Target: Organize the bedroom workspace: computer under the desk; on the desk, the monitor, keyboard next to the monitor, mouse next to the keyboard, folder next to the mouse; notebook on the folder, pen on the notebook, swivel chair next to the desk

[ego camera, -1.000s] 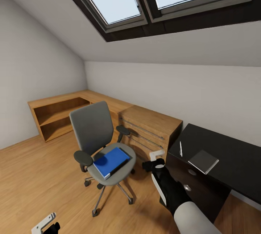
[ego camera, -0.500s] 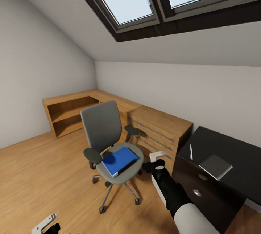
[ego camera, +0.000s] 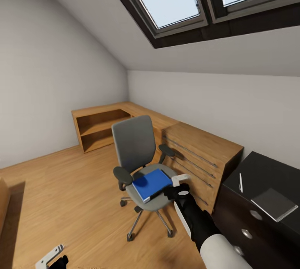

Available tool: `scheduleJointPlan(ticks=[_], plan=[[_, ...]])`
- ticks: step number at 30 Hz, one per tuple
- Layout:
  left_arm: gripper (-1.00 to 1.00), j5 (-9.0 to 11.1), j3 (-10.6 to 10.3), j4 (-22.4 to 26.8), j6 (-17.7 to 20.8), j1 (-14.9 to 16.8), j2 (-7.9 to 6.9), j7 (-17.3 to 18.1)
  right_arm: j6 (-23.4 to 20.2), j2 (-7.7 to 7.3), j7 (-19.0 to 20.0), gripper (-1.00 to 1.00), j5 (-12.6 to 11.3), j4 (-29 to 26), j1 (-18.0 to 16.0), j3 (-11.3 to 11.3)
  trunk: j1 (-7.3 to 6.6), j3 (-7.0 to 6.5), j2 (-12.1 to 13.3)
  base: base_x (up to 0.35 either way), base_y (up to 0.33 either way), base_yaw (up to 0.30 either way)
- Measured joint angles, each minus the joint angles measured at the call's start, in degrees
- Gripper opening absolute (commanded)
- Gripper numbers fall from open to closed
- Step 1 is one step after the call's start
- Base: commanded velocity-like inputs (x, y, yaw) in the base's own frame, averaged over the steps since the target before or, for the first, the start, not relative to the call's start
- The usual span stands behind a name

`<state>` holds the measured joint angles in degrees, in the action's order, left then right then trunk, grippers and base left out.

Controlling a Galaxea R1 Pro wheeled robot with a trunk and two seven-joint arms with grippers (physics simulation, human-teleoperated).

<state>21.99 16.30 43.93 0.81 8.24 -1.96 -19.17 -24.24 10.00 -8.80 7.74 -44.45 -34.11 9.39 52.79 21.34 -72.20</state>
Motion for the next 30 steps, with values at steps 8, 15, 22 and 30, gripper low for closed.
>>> scheduleJointPlan(ticks=[8, 15, 22, 30], plan=[[1.0, -0.4, -0.2, 0.1, -5.6, 0.0, 0.1, 0.0, 2.6, 0.0, 0.0, 1.0, 0.0, 0.0, 0.6, 0.0, 0.0, 0.16, 0.0, 0.0, 0.0, 0.268], [1.0, -0.4, -0.2, 0.1, -6.3, 0.0, 0.21, 0.0, 6.8, 0.0, -0.1, 1.0, 0.1, -0.1, 1.6, 0.1, 0.0, 0.33, 0.0, 0.0, 0.0, 0.269], [1.0, -0.4, -0.2, 0.1, -6.4, 0.0, 0.22, 0.0, 7.7, 0.0, -0.1, 1.0, 0.1, -0.1, 1.8, 0.2, 0.0, 0.37, 0.0, 0.0, 0.0, 0.268], [1.0, -0.4, -0.2, 0.1, -6.4, 0.0, 0.23, 0.0, 7.8, 0.0, 0.0, 1.0, 0.2, -0.1, 1.8, 0.2, -0.01, 0.37, 0.0, 0.04, 0.0, 0.136]])
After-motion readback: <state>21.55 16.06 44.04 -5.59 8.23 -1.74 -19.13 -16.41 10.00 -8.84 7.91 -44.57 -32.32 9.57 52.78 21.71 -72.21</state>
